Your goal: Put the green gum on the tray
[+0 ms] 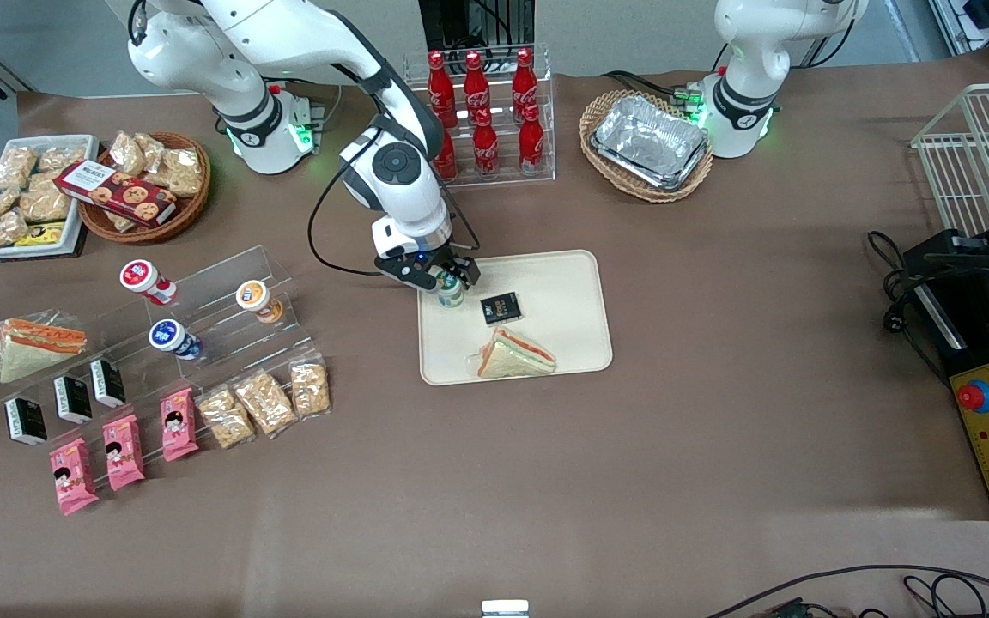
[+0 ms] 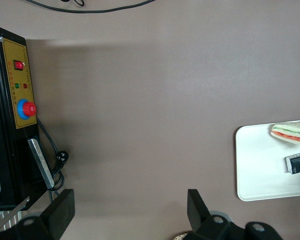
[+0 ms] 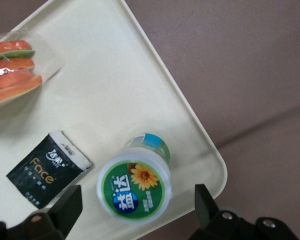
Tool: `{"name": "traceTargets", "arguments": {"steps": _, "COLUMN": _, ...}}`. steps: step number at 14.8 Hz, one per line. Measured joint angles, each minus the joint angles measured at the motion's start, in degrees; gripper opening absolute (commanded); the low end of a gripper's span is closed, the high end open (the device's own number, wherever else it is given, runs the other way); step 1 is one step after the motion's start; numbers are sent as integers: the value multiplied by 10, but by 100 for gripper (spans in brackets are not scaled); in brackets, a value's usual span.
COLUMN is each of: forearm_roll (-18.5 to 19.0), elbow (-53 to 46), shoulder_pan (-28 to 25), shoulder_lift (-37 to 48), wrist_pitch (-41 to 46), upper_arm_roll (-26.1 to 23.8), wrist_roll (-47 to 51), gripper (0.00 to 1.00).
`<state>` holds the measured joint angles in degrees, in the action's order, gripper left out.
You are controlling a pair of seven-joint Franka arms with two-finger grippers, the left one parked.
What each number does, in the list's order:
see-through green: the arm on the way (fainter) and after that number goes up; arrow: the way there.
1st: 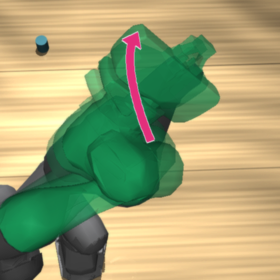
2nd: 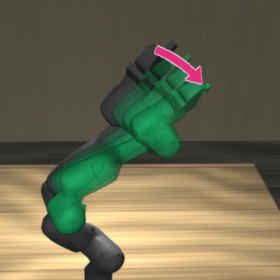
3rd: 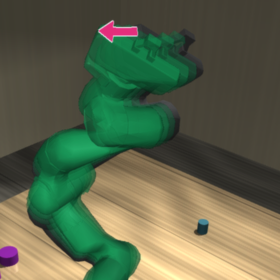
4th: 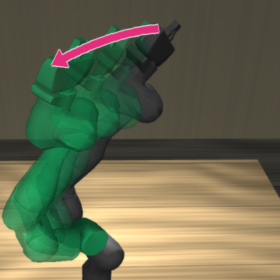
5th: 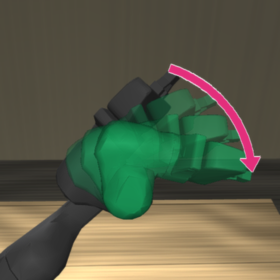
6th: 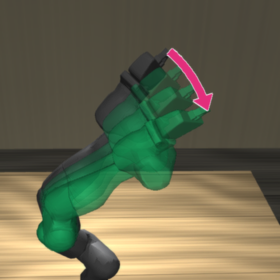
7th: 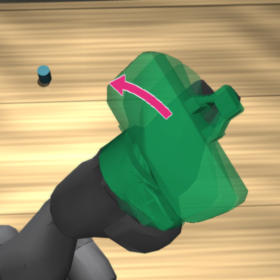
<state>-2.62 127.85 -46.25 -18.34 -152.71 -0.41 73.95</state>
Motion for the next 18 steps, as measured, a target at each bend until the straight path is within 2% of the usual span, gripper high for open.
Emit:
{"name": "traceTargets", "arguments": {"steps": 5, "forearm_roll": 6, "elbow": -9, "shoulder_pan": 0, "shoulder_lift": 13, "wrist_pitch": -3, "upper_arm_roll": 4, "wrist_roll": -1, "gripper": 100}}
{"name": "traceTargets", "arguments": {"steps": 7, "forearm_roll": 8, "elbow": -23, "shoulder_pan": 1, "shoulder_lift": 31, "wrist_pitch": 26, "upper_arm_roll": 5, "wrist_roll": -3, "gripper": 100}}
{"name": "traceTargets", "arguments": {"steps": 12, "forearm_roll": 11, "elbow": -135, "shoulder_pan": 7, "shoulder_lift": 77, "wrist_pitch": 230, "upper_arm_roll": 14, "wrist_roll": -51, "gripper": 100}}
{"name": "traceTargets", "arguments": {"steps": 18, "forearm_roll": 13, "elbow": -316, "shoulder_pan": 24, "shoulder_lift": 108, "wrist_pitch": 496, "upper_arm_roll": 31, "wrist_roll": -162, "gripper": 100}}
